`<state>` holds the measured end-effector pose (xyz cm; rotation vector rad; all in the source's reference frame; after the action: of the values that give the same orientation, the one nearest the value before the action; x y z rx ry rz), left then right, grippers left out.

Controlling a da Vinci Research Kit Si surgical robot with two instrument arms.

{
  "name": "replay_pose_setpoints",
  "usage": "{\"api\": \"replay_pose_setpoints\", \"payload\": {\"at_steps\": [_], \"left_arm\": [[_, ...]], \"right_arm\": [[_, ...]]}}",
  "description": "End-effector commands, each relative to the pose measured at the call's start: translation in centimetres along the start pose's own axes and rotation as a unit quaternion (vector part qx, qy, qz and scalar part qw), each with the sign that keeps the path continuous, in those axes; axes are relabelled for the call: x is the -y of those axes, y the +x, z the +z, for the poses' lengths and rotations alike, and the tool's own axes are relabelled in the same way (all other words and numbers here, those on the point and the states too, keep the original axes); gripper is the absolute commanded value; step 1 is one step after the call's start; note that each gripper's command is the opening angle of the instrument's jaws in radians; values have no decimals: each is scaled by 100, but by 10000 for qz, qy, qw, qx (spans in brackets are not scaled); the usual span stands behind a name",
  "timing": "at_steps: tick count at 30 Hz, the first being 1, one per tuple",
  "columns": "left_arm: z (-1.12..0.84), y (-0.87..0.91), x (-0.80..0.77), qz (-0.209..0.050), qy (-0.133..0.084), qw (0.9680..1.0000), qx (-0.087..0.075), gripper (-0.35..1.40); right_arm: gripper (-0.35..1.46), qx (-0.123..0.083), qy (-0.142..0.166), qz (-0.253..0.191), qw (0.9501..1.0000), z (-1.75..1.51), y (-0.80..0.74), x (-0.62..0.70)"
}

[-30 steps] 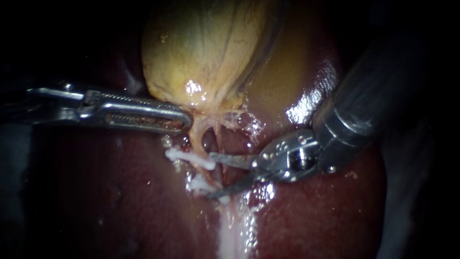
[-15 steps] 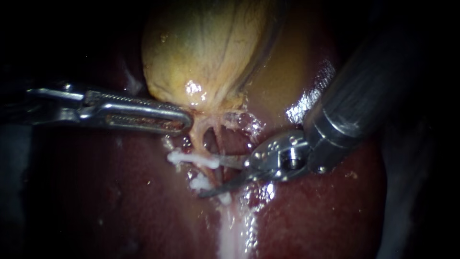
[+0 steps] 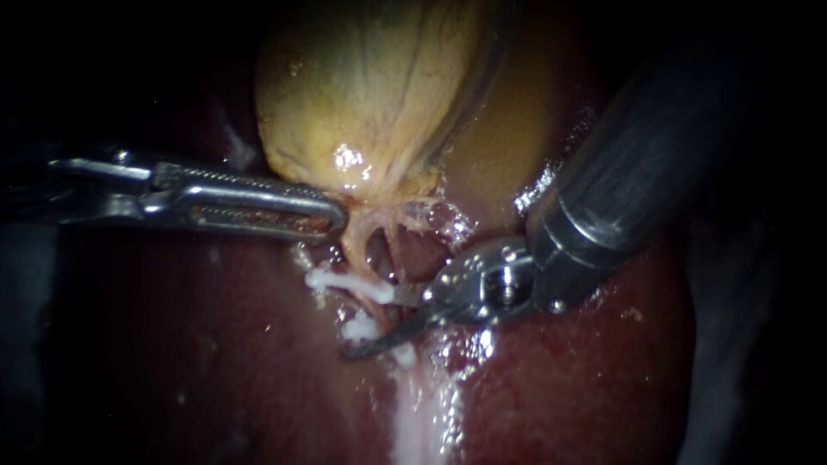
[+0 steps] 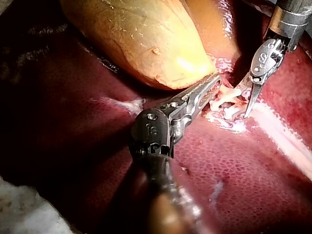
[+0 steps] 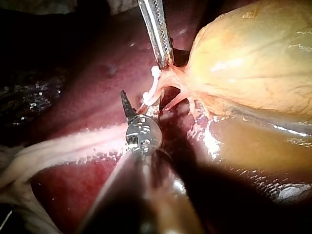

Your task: Go to the cutting position left tube

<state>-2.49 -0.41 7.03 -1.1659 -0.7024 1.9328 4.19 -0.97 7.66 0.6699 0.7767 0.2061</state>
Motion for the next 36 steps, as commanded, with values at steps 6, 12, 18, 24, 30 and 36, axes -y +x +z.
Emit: {"api": "replay_pose_setpoints", "payload": {"at_steps": [6, 12, 18, 24, 30, 36], "left_arm": [[2, 0, 2, -5, 9, 10000, -2, -35], [3, 1, 5, -8, 14, 10000, -4, -35], [5, 2, 5, -12, 24, 10000, -8, -35], [7, 2, 5, -14, 14, 10000, -5, -35], [9, 4, 5, -18, 20, 10000, -7, -35], [10, 4, 5, -19, 21, 10000, -8, -35]], "right_arm": [[99, -271, 221, 95, 9993, 6, 4, -3], [96, -446, 416, 232, 9979, 11, 6, -6], [96, -593, 485, 331, 9965, 15, 5, -16], [96, -649, 502, 395, 9958, 23, 0, -25], [96, -681, 585, 431, 9950, 31, 1, -26], [92, -702, 654, 436, 9944, 33, 2, -26]]}}
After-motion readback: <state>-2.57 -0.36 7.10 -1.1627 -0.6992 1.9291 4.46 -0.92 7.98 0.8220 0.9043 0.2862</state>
